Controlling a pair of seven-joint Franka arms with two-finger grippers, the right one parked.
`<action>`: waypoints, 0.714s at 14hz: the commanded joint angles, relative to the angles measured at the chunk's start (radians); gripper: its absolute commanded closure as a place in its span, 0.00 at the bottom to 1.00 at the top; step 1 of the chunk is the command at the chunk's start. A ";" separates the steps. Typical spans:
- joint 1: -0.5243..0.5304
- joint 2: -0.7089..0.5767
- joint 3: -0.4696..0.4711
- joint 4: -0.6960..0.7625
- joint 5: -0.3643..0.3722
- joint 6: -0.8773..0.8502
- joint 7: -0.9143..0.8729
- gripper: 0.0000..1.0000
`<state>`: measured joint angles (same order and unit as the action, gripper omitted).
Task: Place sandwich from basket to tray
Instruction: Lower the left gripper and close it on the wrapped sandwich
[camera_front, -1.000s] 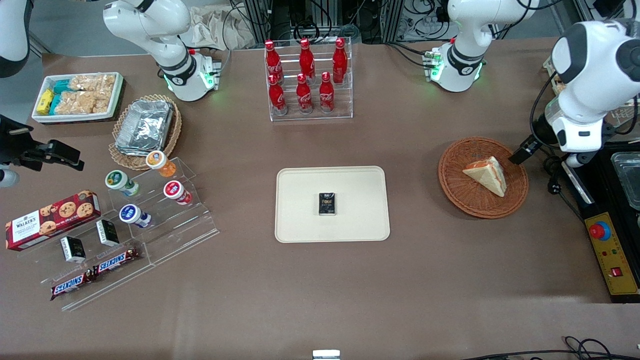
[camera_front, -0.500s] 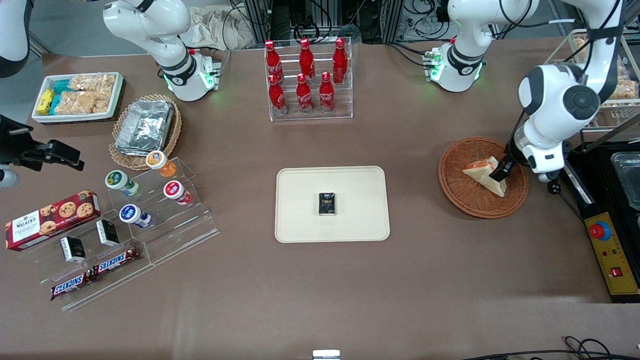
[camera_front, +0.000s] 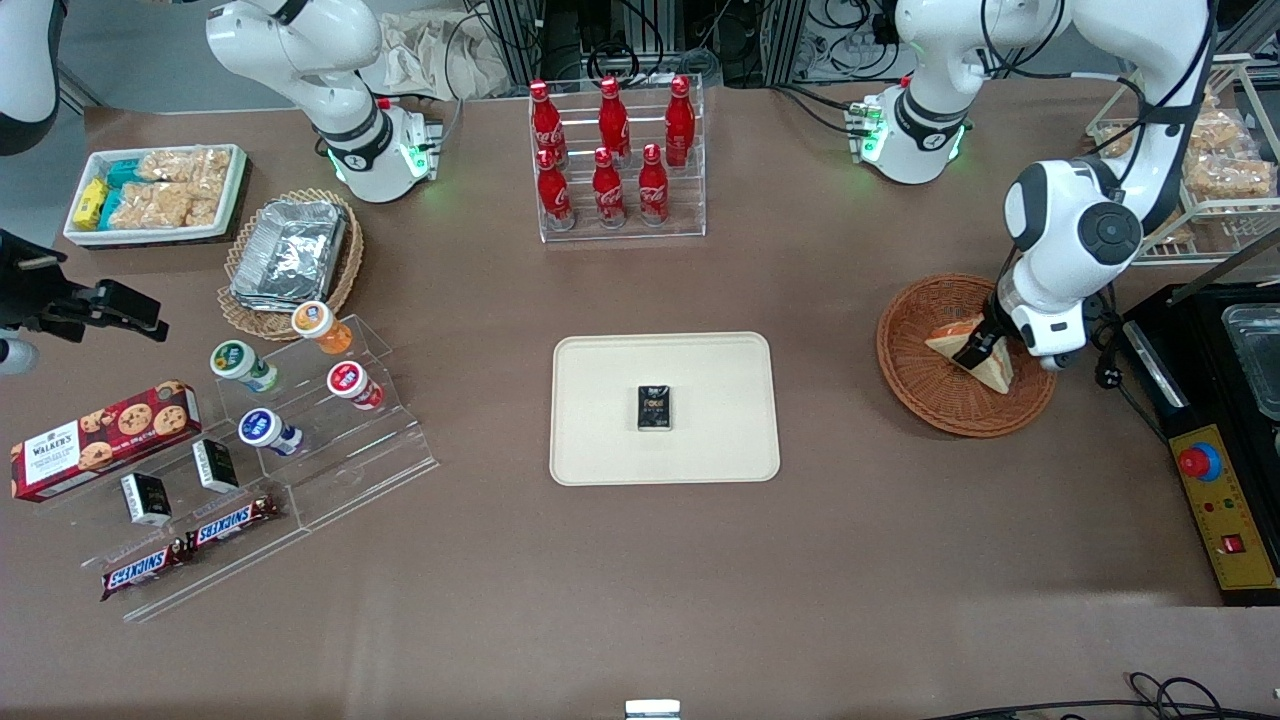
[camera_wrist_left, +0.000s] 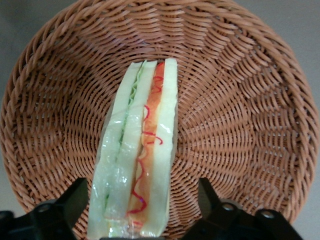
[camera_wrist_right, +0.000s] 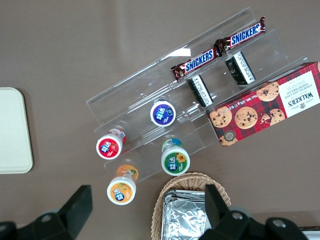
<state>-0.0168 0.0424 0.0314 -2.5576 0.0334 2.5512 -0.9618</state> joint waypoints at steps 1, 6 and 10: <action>0.018 -0.009 -0.005 -0.030 0.019 0.072 -0.035 1.00; 0.006 -0.023 -0.047 -0.020 0.020 0.060 -0.032 1.00; 0.006 -0.093 -0.059 0.026 0.120 -0.096 -0.006 1.00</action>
<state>-0.0112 0.0211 -0.0255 -2.5457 0.0834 2.5383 -0.9547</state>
